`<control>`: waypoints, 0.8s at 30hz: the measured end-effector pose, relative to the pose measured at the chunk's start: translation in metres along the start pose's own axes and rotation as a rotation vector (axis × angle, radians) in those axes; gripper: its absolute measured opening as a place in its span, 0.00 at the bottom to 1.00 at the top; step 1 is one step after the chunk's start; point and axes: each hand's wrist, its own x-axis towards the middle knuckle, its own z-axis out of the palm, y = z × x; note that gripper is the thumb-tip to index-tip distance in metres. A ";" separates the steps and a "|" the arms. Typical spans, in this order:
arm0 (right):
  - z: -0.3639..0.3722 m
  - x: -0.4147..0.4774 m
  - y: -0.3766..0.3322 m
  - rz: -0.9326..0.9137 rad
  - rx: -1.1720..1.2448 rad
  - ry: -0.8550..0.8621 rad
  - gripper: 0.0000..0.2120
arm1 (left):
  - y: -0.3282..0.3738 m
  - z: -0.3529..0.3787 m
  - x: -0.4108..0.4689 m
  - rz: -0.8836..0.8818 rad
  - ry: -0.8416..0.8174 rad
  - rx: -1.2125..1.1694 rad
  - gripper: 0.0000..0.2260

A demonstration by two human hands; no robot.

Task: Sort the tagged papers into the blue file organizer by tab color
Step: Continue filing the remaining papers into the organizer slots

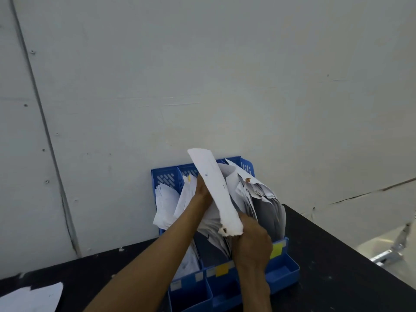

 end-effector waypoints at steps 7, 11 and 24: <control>-0.007 -0.006 -0.008 0.208 -0.061 -0.144 0.05 | 0.014 -0.002 -0.007 0.048 0.037 -0.305 0.36; -0.003 -0.002 -0.015 0.129 0.217 0.196 0.03 | 0.011 -0.001 -0.008 0.110 0.151 0.138 0.30; 0.012 -0.005 -0.004 0.078 0.112 0.228 0.09 | 0.004 0.008 -0.004 0.325 -0.003 0.863 0.30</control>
